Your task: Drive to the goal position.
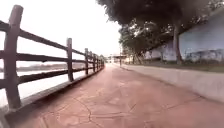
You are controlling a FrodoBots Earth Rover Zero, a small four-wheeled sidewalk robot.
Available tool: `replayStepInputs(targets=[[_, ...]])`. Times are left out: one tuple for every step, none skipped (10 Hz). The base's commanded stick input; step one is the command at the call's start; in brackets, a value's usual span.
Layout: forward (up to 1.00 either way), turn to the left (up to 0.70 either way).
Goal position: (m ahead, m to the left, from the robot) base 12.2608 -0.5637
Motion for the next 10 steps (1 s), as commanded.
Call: replayStepInputs(targets=[[0.7, 0.0], [0.7, 0.0], [0.7, 0.0], [0.7, 0.0], [0.7, 0.0], [0.7, 0.0], [0.7, 0.0], [0.7, 0.0], [0.7, 0.0], [0.7, 0.0]])
